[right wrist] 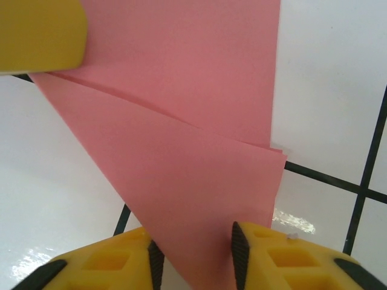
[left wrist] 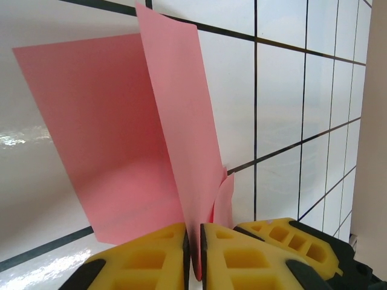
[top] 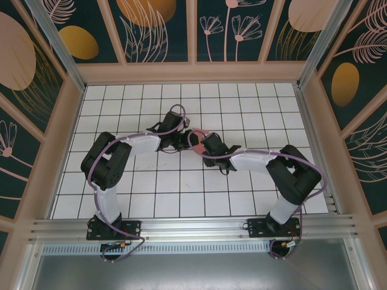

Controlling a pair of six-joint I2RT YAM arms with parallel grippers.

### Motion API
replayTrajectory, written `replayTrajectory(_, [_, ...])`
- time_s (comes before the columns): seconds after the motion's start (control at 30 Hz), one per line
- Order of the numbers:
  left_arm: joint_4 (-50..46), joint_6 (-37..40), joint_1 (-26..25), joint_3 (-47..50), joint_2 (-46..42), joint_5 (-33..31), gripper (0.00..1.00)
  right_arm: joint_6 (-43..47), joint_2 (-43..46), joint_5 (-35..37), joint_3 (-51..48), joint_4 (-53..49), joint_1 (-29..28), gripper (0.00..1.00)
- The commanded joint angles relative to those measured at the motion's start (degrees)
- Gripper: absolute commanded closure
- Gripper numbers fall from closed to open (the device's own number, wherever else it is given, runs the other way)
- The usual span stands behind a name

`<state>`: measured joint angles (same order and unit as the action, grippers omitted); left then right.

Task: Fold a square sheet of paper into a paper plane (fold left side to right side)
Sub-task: Fourth fold the wing at the center of the table.

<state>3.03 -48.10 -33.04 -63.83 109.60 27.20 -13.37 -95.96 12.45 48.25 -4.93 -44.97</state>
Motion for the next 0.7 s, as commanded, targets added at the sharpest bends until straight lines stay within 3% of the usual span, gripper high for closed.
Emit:
replayTrajectory(0.0, [-1.4,1.1,-0.3,-1.6,-2.1,0.2,0.82,0.4,-0.5,-1.5,-0.1,1.3,0.3,0.66])
replayTrajectory(0.17, [-3.2,2.3,-0.2,-2.7,-3.3,-0.6,0.72,0.4,-0.5,-3.5,-0.9,1.8,0.6,0.77])
replayTrajectory(0.37, [-5.7,3.8,1.5,-3.1,-7.0,-1.8,0.56,0.2,0.2,-6.2,-1.6,2.5,1.0,0.81])
replayTrajectory(0.67, [-5.6,3.9,5.4,2.2,-13.6,-3.4,0.52,-2.3,0.9,-12.7,-2.9,5.8,1.5,0.85])
